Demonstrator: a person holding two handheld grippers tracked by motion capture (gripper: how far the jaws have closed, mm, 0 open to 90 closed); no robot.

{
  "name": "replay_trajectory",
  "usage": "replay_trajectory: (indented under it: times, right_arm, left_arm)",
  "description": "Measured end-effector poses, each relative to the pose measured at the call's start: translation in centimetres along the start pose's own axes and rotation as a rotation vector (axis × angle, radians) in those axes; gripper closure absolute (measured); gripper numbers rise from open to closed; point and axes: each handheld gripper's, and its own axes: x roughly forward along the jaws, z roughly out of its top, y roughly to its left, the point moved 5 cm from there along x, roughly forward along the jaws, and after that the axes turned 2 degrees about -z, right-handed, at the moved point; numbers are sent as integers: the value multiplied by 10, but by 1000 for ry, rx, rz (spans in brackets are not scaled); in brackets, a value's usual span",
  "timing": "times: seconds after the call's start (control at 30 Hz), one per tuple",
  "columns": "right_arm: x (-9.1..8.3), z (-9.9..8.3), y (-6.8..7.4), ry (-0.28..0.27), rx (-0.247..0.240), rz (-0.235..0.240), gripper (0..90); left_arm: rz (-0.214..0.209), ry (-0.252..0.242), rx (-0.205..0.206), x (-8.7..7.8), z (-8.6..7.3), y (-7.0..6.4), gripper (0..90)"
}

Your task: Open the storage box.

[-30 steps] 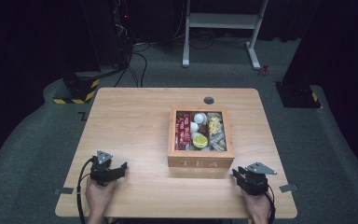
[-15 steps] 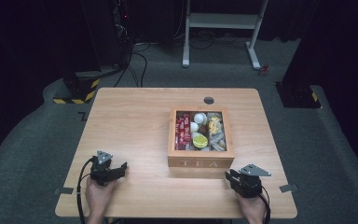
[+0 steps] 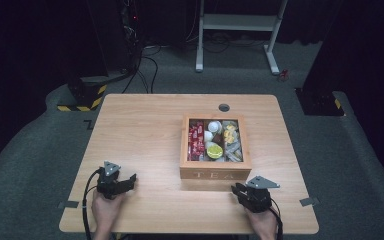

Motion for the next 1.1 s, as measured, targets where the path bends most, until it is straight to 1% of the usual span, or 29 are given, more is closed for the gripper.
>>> replay_trajectory:
  times: [0.1, 0.2, 0.27, 0.3, 0.33, 0.37, 0.43, 0.83, 1.1]
  right_arm:
    - [1, 2, 3, 1, 4, 10, 749]
    - [5, 6, 7, 0, -5, 28, 766]
    - [10, 10, 13, 4, -18, 45, 786]
    - [10, 10, 13, 4, -18, 45, 786]
    - [14, 14, 17, 4, -35, 54, 797]
    - [14, 14, 17, 4, -35, 54, 797]
    - [17, 18, 21, -3, -50, 62, 806]
    - [27, 38, 31, -26, -44, 101, 837]
    - [30, 45, 33, -22, -45, 103, 847]
  left_arm:
    - [0, 0, 0, 0, 0, 0, 230]
    - [0, 0, 0, 0, 0, 0, 230]
    - [1, -2, -2, 0, 0, 0, 230]
    - [1, -2, -2, 0, 0, 0, 230]
    - [0, 0, 0, 0, 0, 0, 230]
    - [0, 0, 0, 0, 0, 0, 230]
    - [0, 0, 1, 0, 0, 0, 230]
    - [0, 0, 0, 0, 0, 0, 230]
    - [0, -3, -2, 0, 0, 0, 230]
